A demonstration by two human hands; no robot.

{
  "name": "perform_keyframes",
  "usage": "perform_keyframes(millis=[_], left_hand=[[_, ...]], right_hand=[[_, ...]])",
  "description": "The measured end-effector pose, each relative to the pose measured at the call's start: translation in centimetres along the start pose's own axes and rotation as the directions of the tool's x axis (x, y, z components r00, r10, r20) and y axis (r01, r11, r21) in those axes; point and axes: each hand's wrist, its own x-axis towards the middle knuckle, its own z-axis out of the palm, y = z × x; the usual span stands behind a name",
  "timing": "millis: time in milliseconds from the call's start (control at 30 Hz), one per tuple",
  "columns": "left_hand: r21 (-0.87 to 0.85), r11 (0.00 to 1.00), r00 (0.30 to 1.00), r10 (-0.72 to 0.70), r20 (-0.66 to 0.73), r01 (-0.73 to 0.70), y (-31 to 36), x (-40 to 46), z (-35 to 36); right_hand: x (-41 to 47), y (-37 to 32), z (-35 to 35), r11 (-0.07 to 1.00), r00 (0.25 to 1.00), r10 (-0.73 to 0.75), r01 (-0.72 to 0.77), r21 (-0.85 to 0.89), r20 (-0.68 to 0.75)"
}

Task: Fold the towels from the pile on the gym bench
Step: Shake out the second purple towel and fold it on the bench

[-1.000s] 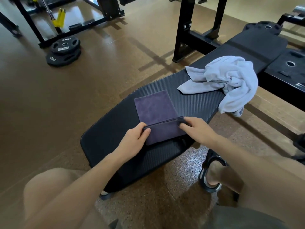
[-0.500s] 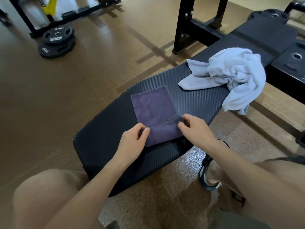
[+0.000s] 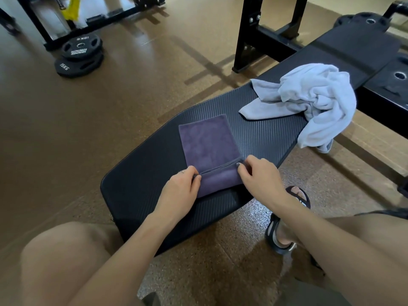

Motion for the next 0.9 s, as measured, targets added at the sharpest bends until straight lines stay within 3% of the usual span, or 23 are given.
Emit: perform_keyframes(millis=[200,333,467,600,700,833,900], left_hand=[[0.046,0.999,1.000,0.027,0.011,-0.027,-0.2,0.2,0.2],[0.173,0.981,0.993,0.101,-0.053,-0.091,-0.6,0.4,0.4],[0.264,0.947,0.970,0.220,-0.107,-0.186,-1.3,0.8,0.5],[0.376,0.857,0.904,0.415,-0.101,-0.352,-1.8,1.3,0.6],[0.339,0.867,0.907,0.414,-0.078,-0.366,-2.3,1.6,0.5],[0.310,0.874,0.914,0.404,-0.034,-0.375,-2.4,2.0,0.2],[0.267,0.883,0.915,0.404,-0.012,-0.386,-2.5,2.2,0.0]], right_hand=[[-0.6,0.4,1.4,0.995,0.987,-0.084,0.075,-0.072,-0.134],[-0.5,0.6,1.6,0.999,0.988,-0.020,0.015,-0.035,-0.150],[-0.2,0.6,1.4,0.948,0.950,-0.243,0.190,-0.254,-0.196],[0.1,0.9,0.8,0.812,0.844,-0.517,0.429,-0.395,-0.146],[-0.5,0.6,-0.4,0.726,0.752,-0.655,0.600,-0.338,-0.071],[-1.2,1.4,-0.7,0.722,0.767,-0.594,0.642,-0.258,0.244],[-0.7,2.0,-0.4,0.768,0.806,-0.519,0.586,-0.258,0.286]])
